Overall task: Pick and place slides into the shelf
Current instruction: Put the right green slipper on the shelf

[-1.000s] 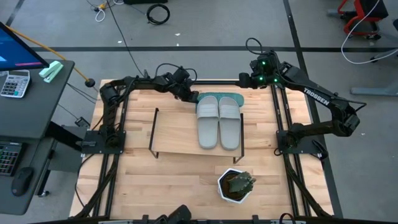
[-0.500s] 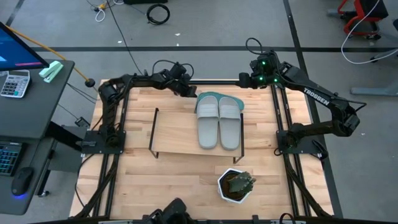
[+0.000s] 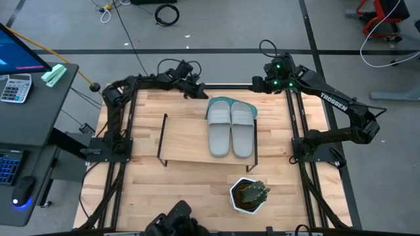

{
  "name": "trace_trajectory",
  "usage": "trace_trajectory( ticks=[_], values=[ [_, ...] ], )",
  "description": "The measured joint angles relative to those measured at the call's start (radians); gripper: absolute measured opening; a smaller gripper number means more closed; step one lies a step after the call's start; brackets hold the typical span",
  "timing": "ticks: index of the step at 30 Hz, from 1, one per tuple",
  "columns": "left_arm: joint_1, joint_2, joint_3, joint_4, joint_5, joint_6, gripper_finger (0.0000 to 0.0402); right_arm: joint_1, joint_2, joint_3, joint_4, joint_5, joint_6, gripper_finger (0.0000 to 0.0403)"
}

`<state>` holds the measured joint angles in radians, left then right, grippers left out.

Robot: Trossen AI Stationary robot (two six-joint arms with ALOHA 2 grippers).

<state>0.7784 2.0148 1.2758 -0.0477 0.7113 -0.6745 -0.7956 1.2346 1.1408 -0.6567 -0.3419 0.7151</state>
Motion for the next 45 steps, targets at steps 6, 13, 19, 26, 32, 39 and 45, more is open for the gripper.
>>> trace_trajectory(
  ticks=[6,13,19,26,32,39,45],
  values=[
    [0.019,0.0,0.0,-0.001,0.075,-0.017,0.0132,0.0,0.0,0.0,0.0,-0.009,0.019,0.0193],
    [-0.037,0.0,0.0,-0.001,0.077,-0.02,0.0217,0.0,0.0,0.0,0.0,-0.01,0.027,0.0193],
    [-0.065,0.0,0.0,-0.001,0.031,-0.019,0.025,0.0,0.0,0.0,0.0,-0.01,0.027,0.0193],
    [-0.092,0.019,0.002,-0.007,0.006,-0.013,0.0244,0.0,0.0,0.0,0.0,-0.012,0.027,0.0193],
    [-0.098,0.041,0.002,-0.008,-0.014,0.012,0.0245,0.003,0.0,0.0,0.0,-0.016,0.027,0.0193],
    [-0.096,0.041,0.001,0.03,-0.029,0.009,0.0179,0.022,0.0,0.0,0.0,-0.015,0.027,0.0193],
    [-0.096,0.041,0.001,0.062,-0.029,0.058,0.0048,0.027,0.0,0.0,0.0,-0.011,0.027,0.0193]
  ],
)
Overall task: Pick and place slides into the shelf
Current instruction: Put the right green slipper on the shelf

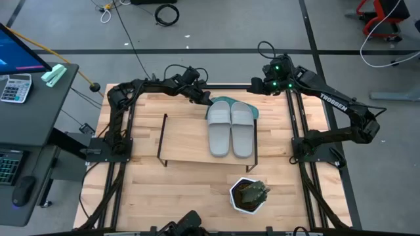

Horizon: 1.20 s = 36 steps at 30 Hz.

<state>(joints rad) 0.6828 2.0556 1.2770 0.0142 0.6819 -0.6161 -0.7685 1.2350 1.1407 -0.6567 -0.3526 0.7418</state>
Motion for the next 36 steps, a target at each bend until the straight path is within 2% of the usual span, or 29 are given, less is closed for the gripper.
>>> trace_trajectory(
  ticks=[10,20,27,36],
  values=[
    [0.022,-0.004,-0.001,0.034,0.003,-0.007,0.0042,0.0,0.0,0.0,0.0,0.007,-0.002,0.0193],
    [0.131,-0.074,-0.002,0.088,0.018,-0.055,0.0042,0.0,0.0,0.0,0.0,0.008,-0.012,0.0193],
    [0.224,-0.162,-0.002,0.107,0.053,-0.073,0.0042,-0.001,0.0,0.0,0.002,0.013,-0.034,0.0193],
    [0.324,-0.344,-0.002,0.191,0.09,-0.068,0.0042,-0.001,0.0,0.0,0.024,0.034,-0.068,0.0193]
  ],
)
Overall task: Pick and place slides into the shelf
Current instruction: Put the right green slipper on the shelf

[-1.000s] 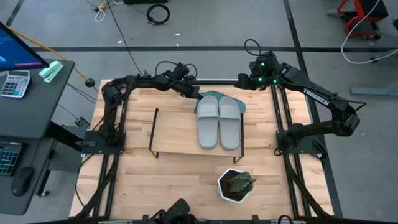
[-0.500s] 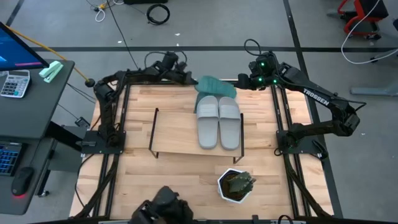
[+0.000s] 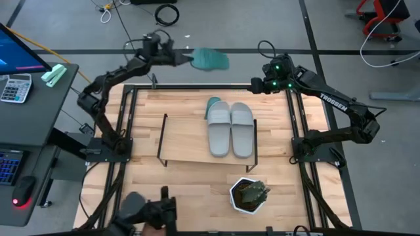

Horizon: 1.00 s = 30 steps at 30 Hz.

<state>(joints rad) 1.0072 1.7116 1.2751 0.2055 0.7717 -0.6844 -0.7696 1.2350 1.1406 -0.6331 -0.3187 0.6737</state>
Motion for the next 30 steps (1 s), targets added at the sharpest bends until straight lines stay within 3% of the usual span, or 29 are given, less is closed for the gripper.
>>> trace_trajectory(
  ticks=[7,11,14,19,23,30],
  values=[
    [0.047,-0.137,0.0,0.179,0.083,0.004,0.0042,-0.001,0.0,0.0,0.042,0.034,-0.023,0.0193],
    [0.065,-0.197,0.0,0.306,0.135,0.15,0.0042,-0.006,-0.009,0.0,0.088,0.045,-0.04,0.0193],
    [0.067,-0.234,0.0,0.392,0.221,0.283,0.0042,-0.025,-0.029,0.0,0.107,0.047,-0.041,0.0193],
    [0.065,-0.259,0.002,0.412,0.423,0.307,0.0042,-0.061,-0.075,0.0,0.159,0.039,-0.01,0.0193],
    [0.06,-0.287,0.001,0.41,0.59,0.301,0.004,-0.091,-0.124,0.0,0.236,-0.02,0.038,0.0193],
    [0.092,-0.329,0.001,0.413,0.573,0.325,0.004,-0.141,-0.208,0.0,0.3,-0.262,-0.003,0.0193]
  ],
)
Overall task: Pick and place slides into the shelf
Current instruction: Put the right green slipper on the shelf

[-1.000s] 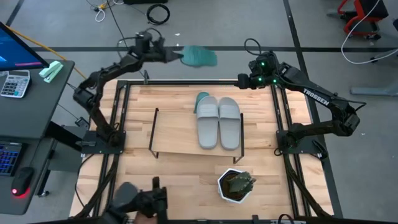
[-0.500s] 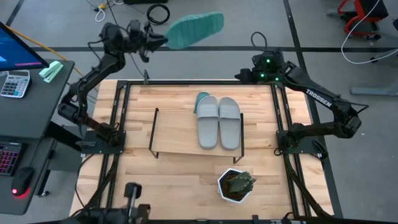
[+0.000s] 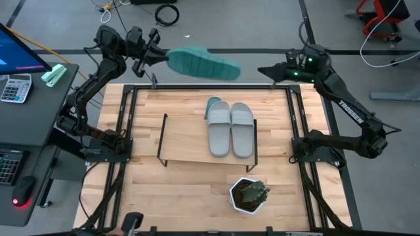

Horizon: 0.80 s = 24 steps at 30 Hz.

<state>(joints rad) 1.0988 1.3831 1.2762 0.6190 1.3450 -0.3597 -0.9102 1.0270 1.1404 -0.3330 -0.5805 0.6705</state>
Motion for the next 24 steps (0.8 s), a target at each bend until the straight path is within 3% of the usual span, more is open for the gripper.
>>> trace_trajectory(
  ticks=[4,14,19,24],
  values=[
    [0.026,-0.002,0.0,-0.004,-0.007,-0.021,0.004,0.008,-0.029,0.0,0.065,-0.072,-0.034,0.0193],
    [0.032,-0.003,0.0,-0.003,0.012,-0.071,0.0038,0.083,-0.003,0.004,0.449,-0.06,-0.125,0.0212],
    [0.029,-0.003,0.0,-0.004,0.062,-0.116,0.0038,0.082,0.082,0.141,0.363,-0.081,-0.164,0.0241],
    [0.029,-0.003,0.0,-0.009,0.103,-0.135,0.0038,0.114,0.239,0.437,-0.007,-0.102,-0.347,0.0253]
  ],
)
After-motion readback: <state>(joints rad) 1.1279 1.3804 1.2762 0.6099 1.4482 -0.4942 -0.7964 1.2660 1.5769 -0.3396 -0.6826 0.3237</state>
